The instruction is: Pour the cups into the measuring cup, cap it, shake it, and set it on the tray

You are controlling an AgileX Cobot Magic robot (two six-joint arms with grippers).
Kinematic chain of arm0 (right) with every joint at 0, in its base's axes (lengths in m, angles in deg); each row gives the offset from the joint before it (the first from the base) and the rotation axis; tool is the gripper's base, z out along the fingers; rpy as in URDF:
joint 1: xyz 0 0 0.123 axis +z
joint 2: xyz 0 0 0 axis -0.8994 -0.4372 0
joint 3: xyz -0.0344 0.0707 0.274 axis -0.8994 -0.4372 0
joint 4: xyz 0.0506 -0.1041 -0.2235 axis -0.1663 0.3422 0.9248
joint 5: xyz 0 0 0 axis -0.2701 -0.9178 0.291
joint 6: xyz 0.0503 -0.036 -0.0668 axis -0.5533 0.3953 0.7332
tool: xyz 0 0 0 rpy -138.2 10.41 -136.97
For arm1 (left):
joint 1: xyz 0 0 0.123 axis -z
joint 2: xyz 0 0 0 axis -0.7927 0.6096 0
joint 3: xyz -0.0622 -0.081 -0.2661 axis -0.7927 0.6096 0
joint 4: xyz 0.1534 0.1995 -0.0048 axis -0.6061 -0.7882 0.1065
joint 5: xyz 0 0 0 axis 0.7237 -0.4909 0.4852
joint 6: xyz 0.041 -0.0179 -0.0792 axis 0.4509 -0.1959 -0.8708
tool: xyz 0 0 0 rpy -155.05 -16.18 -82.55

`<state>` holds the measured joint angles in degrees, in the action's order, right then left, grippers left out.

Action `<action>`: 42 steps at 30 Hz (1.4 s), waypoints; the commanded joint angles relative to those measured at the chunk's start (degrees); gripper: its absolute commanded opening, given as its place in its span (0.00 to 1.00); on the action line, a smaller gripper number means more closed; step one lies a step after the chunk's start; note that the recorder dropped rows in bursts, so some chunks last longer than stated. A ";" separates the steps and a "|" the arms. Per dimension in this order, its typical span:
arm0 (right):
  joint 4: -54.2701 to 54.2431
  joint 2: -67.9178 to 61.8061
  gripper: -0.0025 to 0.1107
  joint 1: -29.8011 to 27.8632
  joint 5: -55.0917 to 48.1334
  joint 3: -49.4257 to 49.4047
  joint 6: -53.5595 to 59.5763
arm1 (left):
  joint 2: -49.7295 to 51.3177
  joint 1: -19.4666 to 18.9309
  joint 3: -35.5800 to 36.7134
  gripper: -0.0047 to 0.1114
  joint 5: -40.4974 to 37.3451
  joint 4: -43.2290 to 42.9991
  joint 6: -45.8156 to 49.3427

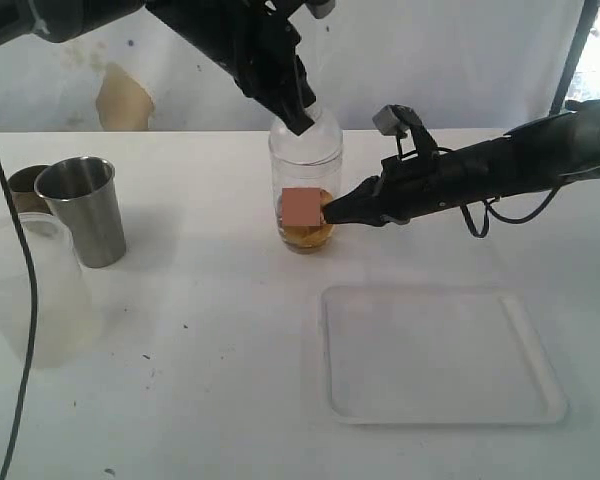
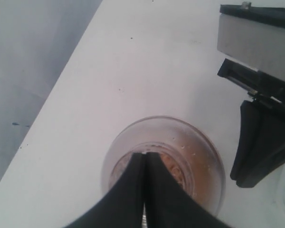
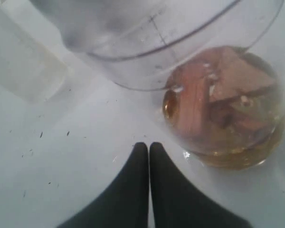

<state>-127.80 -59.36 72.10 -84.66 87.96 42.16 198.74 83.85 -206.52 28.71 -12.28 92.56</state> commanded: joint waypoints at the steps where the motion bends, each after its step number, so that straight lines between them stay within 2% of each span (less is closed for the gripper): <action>1: 0.18 -0.01 0.02 -0.06 -0.60 0.32 -0.05 | 0.45 -0.06 -0.04 0.04 -0.30 2.36 1.26; 9: 1.95 -0.01 0.02 -0.06 -0.60 0.32 -0.05 | -0.67 -0.06 -0.04 0.04 -0.42 1.89 1.07; 17: 6.99 2.12 0.02 -4.11 -0.19 0.32 -0.41 | -0.57 -0.06 -0.04 0.04 -1.62 1.74 1.07; 19: 5.50 2.62 0.02 -5.30 4.26 0.32 -0.19 | -0.57 -0.06 -0.04 0.04 -1.74 1.74 1.07; 22: -0.93 2.30 0.02 -5.89 16.29 0.32 -0.19 | -0.57 -0.06 -0.04 0.04 -1.88 1.74 1.07; 25: -15.01 0.48 0.02 -4.67 25.20 0.44 10.89 | -0.57 -0.06 -0.04 0.04 -1.88 1.74 1.07; 27: -22.05 -1.38 0.02 -3.37 21.54 0.55 20.19 | -0.57 -0.06 -0.04 0.04 -1.88 1.74 1.31; 30: -22.05 -3.34 0.02 -1.47 16.11 0.63 30.43 | -0.57 -0.06 -0.04 0.04 -1.88 1.64 1.70; 34: -22.05 -3.83 0.02 -0.54 18.29 0.67 31.34 | -0.57 -0.06 -0.04 0.04 -1.88 1.66 2.29; 39: -19.39 -3.83 0.02 -0.42 5.92 0.67 31.34 | -0.57 -0.06 -0.04 0.04 -3.61 1.56 2.71; 42: -18.11 -3.83 0.02 -0.42 4.50 0.67 30.63 | -0.57 -0.06 -0.04 0.04 -4.52 0.70 2.58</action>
<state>-147.94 -63.39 71.66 -75.90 88.46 72.10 198.48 83.85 -206.52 26.81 -11.19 95.01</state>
